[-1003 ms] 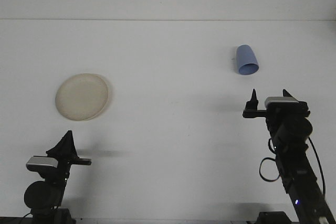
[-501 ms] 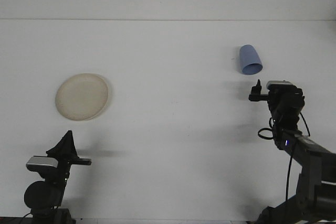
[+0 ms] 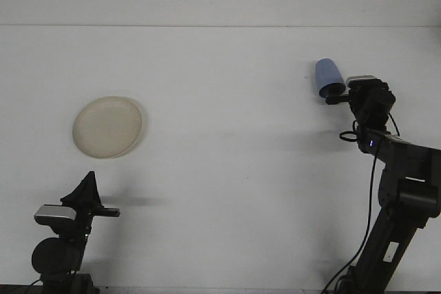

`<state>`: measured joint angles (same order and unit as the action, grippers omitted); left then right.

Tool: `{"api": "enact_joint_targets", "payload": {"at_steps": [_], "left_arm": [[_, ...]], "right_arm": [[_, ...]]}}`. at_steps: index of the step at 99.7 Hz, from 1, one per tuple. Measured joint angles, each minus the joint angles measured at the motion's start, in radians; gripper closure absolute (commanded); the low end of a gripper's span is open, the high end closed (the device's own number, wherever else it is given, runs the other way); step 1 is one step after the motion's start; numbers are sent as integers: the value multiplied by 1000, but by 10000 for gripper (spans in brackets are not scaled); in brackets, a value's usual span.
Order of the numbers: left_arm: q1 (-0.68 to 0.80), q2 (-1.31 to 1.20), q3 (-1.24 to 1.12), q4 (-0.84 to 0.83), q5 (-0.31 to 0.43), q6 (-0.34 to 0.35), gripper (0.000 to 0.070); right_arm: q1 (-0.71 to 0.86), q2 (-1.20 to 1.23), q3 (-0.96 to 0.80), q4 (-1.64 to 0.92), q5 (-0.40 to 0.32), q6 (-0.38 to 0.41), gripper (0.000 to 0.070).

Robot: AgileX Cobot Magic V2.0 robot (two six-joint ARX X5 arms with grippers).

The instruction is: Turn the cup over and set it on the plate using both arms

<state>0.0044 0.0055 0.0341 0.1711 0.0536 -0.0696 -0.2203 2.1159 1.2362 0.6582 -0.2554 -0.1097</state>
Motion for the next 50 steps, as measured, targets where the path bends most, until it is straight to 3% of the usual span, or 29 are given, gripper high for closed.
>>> {"api": "enact_joint_targets", "payload": {"at_steps": [5, 18, 23, 28, 50], "left_arm": [[0, 0, 0, 0, 0, 0, 686], [0, 0, 0, 0, 0, 0, 686], [0, 0, 0, 0, 0, 0, 686], [0, 0, 0, 0, 0, 0, 686], [0, 0, 0, 0, 0, 0, 687]], "right_arm": [[5, 6, 19, -7, -7, -2, 154], [26, 7, 45, -17, -14, -24, 395], [33, 7, 45, -17, -32, -34, 519], [38, 7, 45, -23, -49, -40, 690], [49, 7, 45, -45, -89, -32, 699]]}}
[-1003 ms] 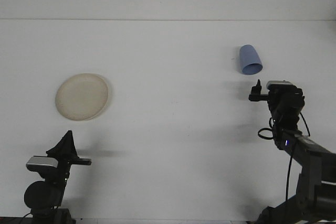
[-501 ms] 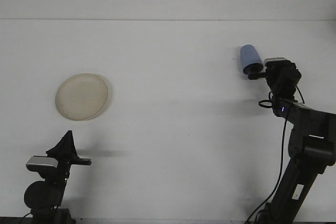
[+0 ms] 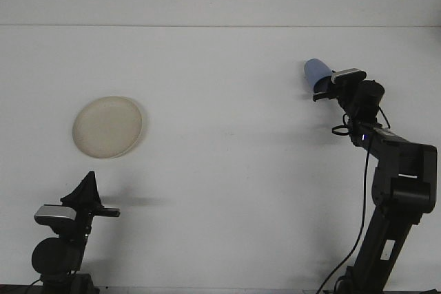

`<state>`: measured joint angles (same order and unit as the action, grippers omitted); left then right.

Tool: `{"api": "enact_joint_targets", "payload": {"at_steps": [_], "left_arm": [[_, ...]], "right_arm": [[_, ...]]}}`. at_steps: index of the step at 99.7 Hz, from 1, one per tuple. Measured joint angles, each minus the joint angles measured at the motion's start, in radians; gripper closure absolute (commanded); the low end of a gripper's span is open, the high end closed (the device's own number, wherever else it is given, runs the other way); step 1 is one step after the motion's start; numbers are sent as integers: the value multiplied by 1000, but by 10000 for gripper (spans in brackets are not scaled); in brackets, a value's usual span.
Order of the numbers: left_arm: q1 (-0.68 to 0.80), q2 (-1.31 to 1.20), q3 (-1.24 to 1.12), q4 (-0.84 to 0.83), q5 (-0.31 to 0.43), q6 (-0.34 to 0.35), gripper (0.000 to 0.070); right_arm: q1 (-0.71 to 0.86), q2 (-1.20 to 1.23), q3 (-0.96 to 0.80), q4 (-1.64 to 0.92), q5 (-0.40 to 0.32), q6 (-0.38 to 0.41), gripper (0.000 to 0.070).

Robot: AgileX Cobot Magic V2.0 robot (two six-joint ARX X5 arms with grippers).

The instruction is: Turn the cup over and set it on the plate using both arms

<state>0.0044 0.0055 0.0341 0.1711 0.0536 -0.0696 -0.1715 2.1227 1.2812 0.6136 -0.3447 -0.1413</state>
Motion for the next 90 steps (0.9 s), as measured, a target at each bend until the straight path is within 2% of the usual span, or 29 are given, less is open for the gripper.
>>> {"api": "enact_joint_targets", "payload": {"at_steps": [18, 38, 55, 62, 77, 90], "left_arm": [[0, 0, 0, 0, 0, 0, 686], [0, 0, 0, 0, 0, 0, 687], [0, 0, 0, 0, 0, 0, 686], [0, 0, 0, 0, 0, 0, 686], [0, 0, 0, 0, 0, 0, 687], [0, 0, 0, 0, 0, 0, 686]], "right_arm": [[-2, -31, -1, -36, -20, 79, 699], [-7, -241, -1, -166, -21, 167, 699], [-5, -471, -1, -407, -23, 268, 699], [3, -557, -1, -544, -43, 303, 699], [51, -717, -1, -834, -129, 322, 699], [136, -822, -1, -1066, -142, 291, 699]]}}
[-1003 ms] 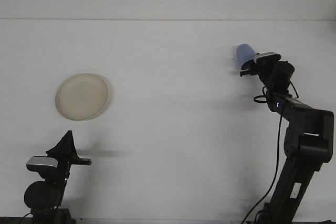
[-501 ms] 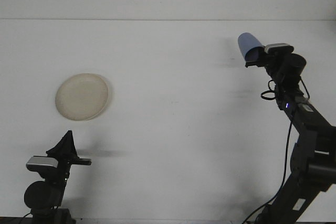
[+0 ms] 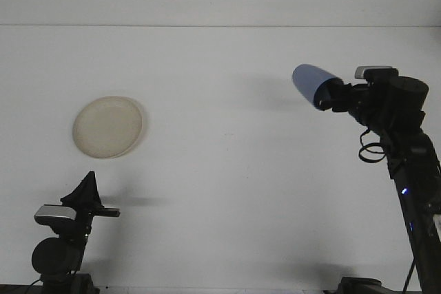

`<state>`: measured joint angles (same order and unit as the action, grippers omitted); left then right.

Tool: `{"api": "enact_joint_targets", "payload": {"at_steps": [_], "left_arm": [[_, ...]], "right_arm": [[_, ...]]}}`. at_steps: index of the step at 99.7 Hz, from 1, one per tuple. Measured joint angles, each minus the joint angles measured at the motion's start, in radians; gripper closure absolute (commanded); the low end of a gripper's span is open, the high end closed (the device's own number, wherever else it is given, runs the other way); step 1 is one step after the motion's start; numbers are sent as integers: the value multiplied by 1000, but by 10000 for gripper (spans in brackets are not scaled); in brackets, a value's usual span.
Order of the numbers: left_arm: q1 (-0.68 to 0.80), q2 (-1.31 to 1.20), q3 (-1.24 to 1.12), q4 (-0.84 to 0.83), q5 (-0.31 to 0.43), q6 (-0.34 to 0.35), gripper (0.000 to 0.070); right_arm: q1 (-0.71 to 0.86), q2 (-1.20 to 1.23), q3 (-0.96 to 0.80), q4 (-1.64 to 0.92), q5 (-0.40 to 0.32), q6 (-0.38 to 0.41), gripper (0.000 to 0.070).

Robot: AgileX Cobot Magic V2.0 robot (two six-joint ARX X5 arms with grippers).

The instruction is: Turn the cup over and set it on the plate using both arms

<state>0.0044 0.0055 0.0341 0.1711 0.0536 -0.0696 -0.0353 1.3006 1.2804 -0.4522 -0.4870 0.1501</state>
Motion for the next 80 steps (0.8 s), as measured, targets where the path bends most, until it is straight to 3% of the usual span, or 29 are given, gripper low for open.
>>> {"api": "enact_joint_targets", "payload": {"at_steps": [17, 39, 57, 80], "left_arm": [[0, 0, 0, 0, 0, 0, 686], [0, 0, 0, 0, 0, 0, 687], [0, 0, 0, 0, 0, 0, 686], [0, 0, 0, 0, 0, -16, 686]], "right_arm": [[145, -58, 0, -215, 11, -53, 700], [403, -25, 0, -441, 140, -128, 699], [586, 53, 2, -518, 173, -144, 700], [757, 198, 64, -647, 337, -151, 700]]}}
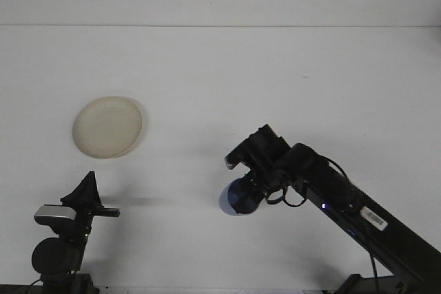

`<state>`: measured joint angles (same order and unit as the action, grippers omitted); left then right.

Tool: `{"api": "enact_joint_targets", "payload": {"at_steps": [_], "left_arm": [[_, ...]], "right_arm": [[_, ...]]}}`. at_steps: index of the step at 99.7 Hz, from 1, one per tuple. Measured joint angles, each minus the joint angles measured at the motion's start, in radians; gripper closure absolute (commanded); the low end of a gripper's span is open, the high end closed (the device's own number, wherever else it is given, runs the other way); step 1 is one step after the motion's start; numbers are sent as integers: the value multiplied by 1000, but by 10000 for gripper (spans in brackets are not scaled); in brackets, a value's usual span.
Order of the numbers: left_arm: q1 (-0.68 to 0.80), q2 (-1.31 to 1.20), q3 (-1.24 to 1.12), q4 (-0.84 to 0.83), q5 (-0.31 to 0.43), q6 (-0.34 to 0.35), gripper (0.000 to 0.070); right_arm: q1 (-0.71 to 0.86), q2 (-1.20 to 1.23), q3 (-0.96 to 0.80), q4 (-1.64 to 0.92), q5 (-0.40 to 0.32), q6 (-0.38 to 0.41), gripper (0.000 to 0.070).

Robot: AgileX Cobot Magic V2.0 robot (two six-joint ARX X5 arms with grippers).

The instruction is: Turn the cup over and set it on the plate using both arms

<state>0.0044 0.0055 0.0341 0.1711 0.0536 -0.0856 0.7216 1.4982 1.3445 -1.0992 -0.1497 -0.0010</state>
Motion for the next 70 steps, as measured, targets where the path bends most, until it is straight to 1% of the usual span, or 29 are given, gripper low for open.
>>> {"api": "enact_joint_targets", "payload": {"at_steps": [5, 18, 32, 52, 58, 61, 63, 66, 70], "left_arm": [[0, 0, 0, 0, 0, -14, 687], [0, 0, 0, 0, 0, -58, 687], [0, 0, 0, 0, 0, -140, 687], [0, 0, 0, 0, 0, -262, 687], [0, 0, 0, 0, 0, -296, 688], [0, 0, 0, 0, 0, -311, 688], [0, 0, 0, 0, 0, -322, 687], [0, 0, 0, 0, 0, -337, 688], [0, 0, 0, 0, 0, -359, 688]], "right_arm": [[23, 27, 12, -4, 18, -3, 699], [60, 82, 45, -6, 32, -3, 700], [85, 129, 50, -10, 100, -3, 699], [104, 182, 50, -12, 101, -4, 699], [108, 183, 50, -12, 100, -8, 688], [108, 184, 50, -12, 100, -11, 664], [108, 184, 50, -11, 100, -11, 630], [109, 184, 50, -11, 99, -14, 553], [110, 185, 50, -9, 99, -19, 432]]}}
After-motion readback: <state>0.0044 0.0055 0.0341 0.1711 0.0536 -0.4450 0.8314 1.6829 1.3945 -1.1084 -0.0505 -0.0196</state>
